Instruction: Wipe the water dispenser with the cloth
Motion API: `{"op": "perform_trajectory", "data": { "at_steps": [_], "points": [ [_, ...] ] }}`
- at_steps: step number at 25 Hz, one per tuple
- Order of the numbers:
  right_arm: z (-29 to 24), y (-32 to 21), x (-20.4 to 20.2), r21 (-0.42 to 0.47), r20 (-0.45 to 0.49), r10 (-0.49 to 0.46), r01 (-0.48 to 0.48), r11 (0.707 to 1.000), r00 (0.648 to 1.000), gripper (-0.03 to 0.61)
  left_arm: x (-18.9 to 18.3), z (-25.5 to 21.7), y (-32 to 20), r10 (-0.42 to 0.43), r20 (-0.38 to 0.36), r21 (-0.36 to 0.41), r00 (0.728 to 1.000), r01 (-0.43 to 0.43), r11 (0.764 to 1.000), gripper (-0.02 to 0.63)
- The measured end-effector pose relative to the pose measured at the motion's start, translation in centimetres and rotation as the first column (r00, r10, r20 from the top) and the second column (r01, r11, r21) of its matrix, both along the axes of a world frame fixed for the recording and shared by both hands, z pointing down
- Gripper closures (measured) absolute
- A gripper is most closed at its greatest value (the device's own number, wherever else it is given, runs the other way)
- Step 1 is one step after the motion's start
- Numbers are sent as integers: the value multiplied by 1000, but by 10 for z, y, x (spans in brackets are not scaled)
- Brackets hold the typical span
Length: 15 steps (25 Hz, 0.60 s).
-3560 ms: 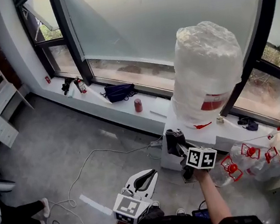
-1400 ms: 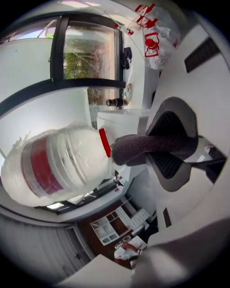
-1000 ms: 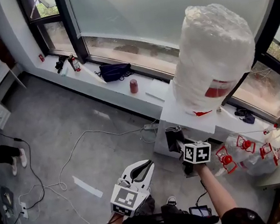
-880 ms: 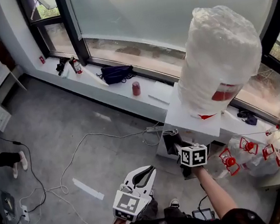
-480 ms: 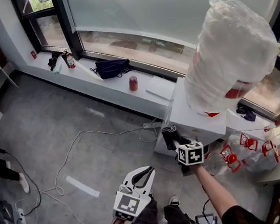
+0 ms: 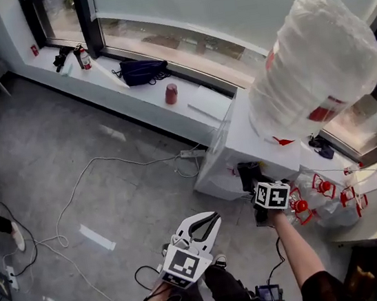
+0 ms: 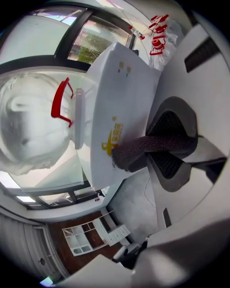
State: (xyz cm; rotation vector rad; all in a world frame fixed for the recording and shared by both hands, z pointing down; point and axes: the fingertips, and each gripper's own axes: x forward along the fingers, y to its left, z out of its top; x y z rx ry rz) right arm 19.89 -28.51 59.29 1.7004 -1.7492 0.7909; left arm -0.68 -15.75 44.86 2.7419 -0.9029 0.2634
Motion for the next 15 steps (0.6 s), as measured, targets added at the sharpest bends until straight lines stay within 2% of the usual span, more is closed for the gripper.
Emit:
{"op": "perform_trajectory", "data": {
  "at_steps": [3, 8, 15],
  "points": [
    [3, 12, 28, -6, -4, 61, -61, 998, 998, 476, 11, 7, 8, 24, 17, 13, 1000, -24, 1000, 594],
    [3, 25, 74, -12, -39, 108, -109, 994, 993, 476, 27, 15, 18, 16, 17, 7, 1000, -16, 1000, 594],
    [3, 48, 131, -23, -86, 143, -146, 989, 986, 476, 42, 24, 30, -41, 17, 30, 999, 40, 999, 594]
  ]
}}
